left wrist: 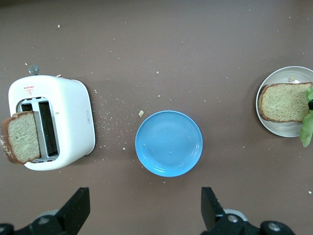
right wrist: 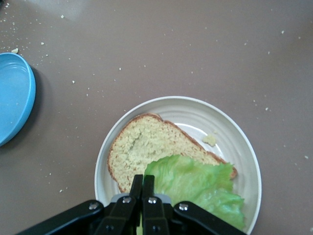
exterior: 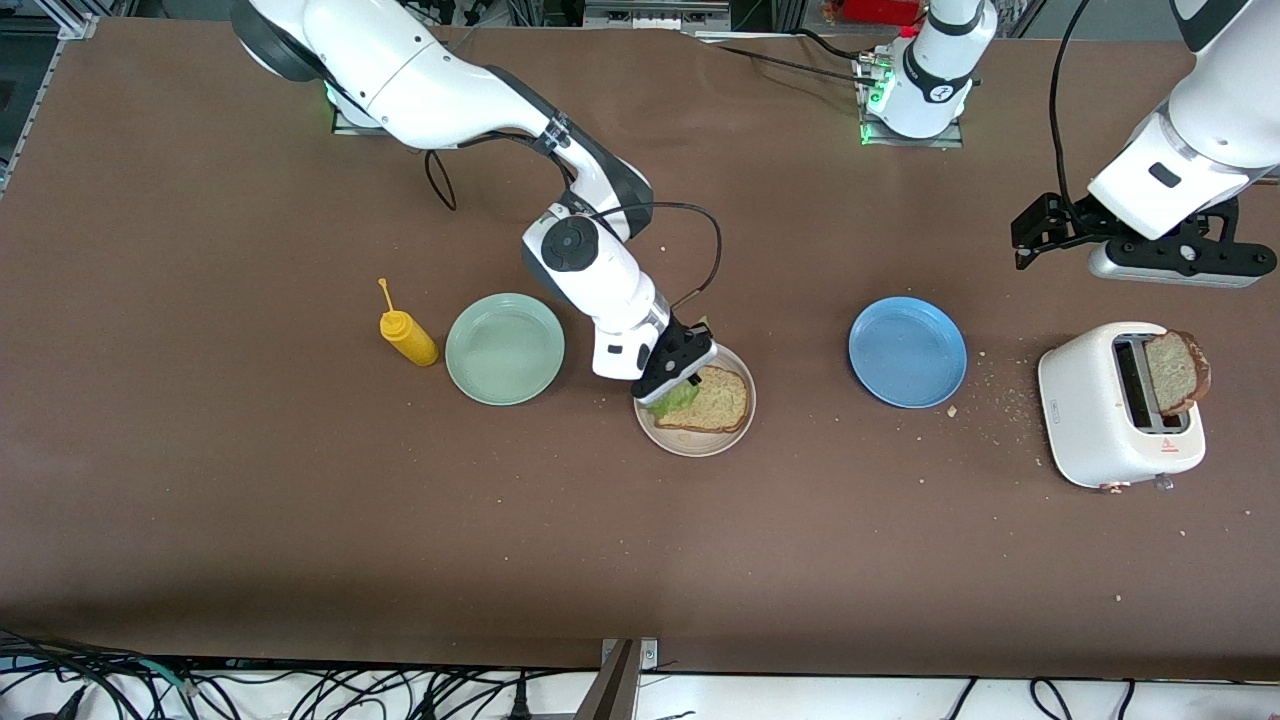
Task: Make sandwich in beige plate with both arms
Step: 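Lower the lettuce onto the bread and open the right gripper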
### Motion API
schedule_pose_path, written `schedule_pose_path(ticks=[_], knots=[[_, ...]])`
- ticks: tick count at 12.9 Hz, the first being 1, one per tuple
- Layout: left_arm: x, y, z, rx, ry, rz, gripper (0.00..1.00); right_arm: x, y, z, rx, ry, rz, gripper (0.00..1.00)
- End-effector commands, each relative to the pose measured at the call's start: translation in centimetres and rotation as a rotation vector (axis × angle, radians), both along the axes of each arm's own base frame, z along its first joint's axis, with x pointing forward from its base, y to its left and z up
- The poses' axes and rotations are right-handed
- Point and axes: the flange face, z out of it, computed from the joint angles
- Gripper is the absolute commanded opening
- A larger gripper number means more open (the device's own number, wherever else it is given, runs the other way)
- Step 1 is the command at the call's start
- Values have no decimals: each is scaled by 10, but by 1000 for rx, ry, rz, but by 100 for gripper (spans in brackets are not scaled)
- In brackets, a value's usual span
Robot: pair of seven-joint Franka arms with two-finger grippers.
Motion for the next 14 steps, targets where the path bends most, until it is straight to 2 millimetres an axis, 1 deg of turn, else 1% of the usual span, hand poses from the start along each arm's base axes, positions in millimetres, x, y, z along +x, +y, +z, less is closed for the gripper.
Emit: schedule_pose_path(ticks=[1,4,5,6,7,9,12,13,14], knots=[[2,-2,5,-20,-4,1,100,12,4,-1,36,-72,32,0],[2,-1,5,-20,-5,2,100,14,3,-17,68,-108,31,0],[2,-2,5,-22,-4,1,100,14,3,-17,70,-106,27,6],[2,-2,5,-20,-4,-1,100,13,4,-17,73,-110,29,67],[2,-2,5,-22,-4,-1,100,14,3,-17,73,-109,27,100],[2,-2,5,-22,-3,-2,100,14,3,-14,80,-104,19,100],[2,-1,5,-22,-3,-2,100,15,4,-2,96,-94,1,100],[2,-1,5,-22,-3,-4,100,16,2,7,97,-95,0,100],[2,-1,5,-22,-3,-4,100,14,-3,20,71,-81,10,100]])
